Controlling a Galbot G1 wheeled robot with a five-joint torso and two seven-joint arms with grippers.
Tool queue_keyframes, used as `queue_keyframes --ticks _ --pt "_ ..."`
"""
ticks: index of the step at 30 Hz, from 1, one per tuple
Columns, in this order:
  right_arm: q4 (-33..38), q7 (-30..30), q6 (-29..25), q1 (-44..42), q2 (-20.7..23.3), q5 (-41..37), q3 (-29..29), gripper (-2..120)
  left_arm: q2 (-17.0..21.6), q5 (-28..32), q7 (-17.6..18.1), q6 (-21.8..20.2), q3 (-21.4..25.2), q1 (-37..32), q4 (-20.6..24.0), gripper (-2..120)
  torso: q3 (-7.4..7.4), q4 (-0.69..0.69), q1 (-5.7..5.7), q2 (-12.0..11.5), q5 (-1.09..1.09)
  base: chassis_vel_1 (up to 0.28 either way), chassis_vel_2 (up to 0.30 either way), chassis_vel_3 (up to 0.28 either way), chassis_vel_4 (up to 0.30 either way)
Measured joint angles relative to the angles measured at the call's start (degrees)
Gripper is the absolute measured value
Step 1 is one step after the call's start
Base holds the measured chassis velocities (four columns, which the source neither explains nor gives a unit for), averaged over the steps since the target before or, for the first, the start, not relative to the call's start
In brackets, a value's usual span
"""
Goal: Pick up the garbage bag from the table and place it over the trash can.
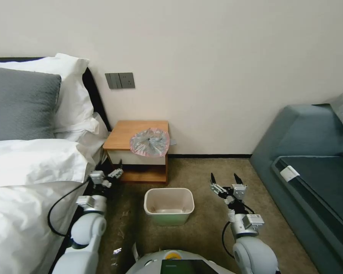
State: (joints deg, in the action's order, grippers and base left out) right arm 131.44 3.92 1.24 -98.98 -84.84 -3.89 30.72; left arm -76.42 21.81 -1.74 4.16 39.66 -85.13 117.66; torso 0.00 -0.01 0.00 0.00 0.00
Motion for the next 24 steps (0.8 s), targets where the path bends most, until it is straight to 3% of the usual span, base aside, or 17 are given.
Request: queue_keyframes --ticks 5,8,10,14,18,22,24 --pt "-3.1 1.0 -2.5 2.5 3.4 -0.7 -0.5 100 1.8 5.7 -1.1 -4.0 -0.5 -3.1 0.6 99 0.01 0.02 0.00 0.0 0.00 0.000 0.000 0.000 0.000" --pt "-4.9 1.0 -4.0 4.2 6.0 -0.8 -0.7 100 1.9 5.8 -1.1 -4.4 -1.0 -4.3 0.6 99 0.00 0.04 0.00 0.0 0.00 0.000 0.000 0.000 0.000" --pt "-8.7 0.9 -6.4 7.9 10.9 -0.2 -0.7 100 1.9 5.1 -0.2 -5.3 -2.2 -5.4 0.9 99 0.00 -0.04 0.00 0.0 -0.02 0.000 0.000 0.000 0.000" --pt "-12.4 0.5 -8.1 12.8 14.9 1.1 -1.1 100 1.7 3.8 0.5 -5.7 -2.4 -6.6 1.4 99 0.00 0.02 0.00 0.0 0.05 0.000 0.000 0.000 0.000" --pt "-20.9 -1.3 -11.1 23.5 21.8 6.8 -4.7 100 1.0 1.6 1.7 -5.4 -2.4 -8.0 1.6 99 0.00 0.00 0.00 0.0 0.03 0.000 0.000 0.000 0.000" --pt "-25.6 -1.8 -12.7 29.4 23.7 11.0 -8.2 100 0.5 0.8 1.9 -5.1 -2.6 -8.0 1.5 99 0.00 0.02 0.00 0.0 -0.01 0.000 0.000 0.000 0.000" --pt "-30.9 -2.8 -14.9 35.1 24.3 16.7 -11.8 100 0.3 -0.4 2.1 -4.0 -2.9 -7.5 0.5 99 0.01 0.03 0.00 0.0 0.03 0.000 0.000 0.000 0.000"
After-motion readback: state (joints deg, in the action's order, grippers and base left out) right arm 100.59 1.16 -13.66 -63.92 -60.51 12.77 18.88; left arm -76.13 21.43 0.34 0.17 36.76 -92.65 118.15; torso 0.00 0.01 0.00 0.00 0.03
